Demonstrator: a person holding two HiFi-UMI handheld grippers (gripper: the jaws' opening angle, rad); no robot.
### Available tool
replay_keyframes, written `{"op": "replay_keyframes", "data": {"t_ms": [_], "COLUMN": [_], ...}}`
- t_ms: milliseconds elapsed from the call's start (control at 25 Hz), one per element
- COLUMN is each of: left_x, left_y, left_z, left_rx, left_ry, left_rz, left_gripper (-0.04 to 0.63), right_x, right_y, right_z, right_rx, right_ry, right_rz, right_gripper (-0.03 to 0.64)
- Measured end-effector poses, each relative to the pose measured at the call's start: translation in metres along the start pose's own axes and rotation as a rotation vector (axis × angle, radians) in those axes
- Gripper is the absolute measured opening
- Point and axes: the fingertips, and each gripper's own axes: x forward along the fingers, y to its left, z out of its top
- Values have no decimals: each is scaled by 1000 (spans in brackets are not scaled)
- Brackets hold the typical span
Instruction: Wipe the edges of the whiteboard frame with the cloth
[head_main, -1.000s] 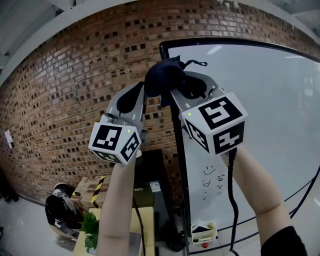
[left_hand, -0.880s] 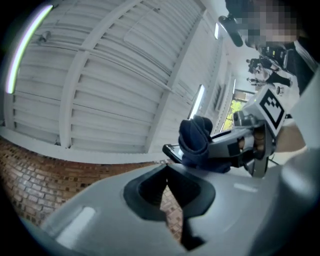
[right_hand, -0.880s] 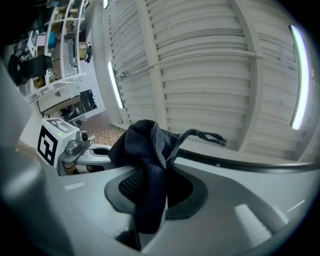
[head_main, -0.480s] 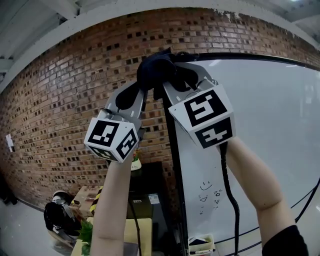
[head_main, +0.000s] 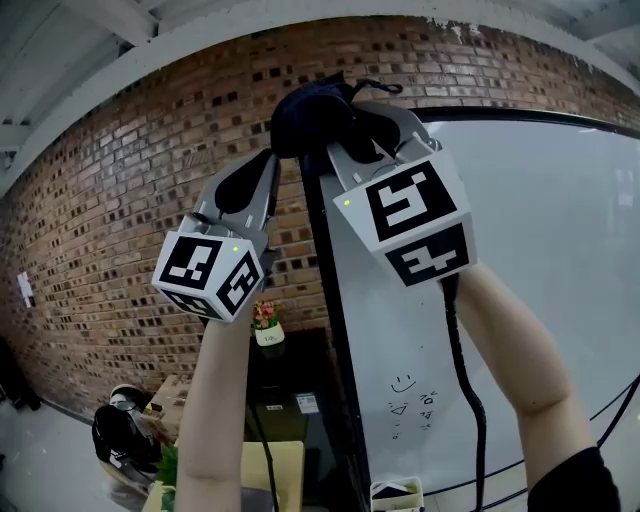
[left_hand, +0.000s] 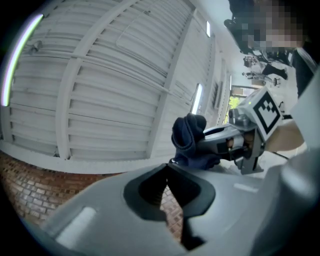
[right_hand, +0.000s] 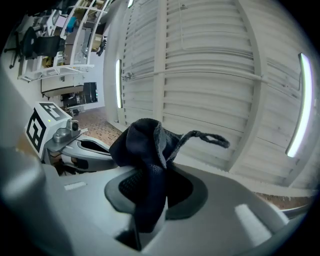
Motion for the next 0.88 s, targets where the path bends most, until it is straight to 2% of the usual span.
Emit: {"op": "replay_keyframes", "data": {"t_ms": [480, 760, 880], "left_x": [8, 15, 21], "left_y": [-20, -36, -44], "left_z": [18, 36, 43], "left_rx": [71, 85, 84], "left_ry": [8, -25, -14], "left_rz": [30, 25, 21], "left_gripper": [5, 5, 5], "right_x": [-37, -61, -68], "right_y": [-57, -107, -120], "right_z": [-25, -42, -48], "right_rx": [-75, -44, -30], "right_ry": [15, 18, 25], "right_rz": [-38, -109, -130], "right_gripper": [80, 80, 80]}}
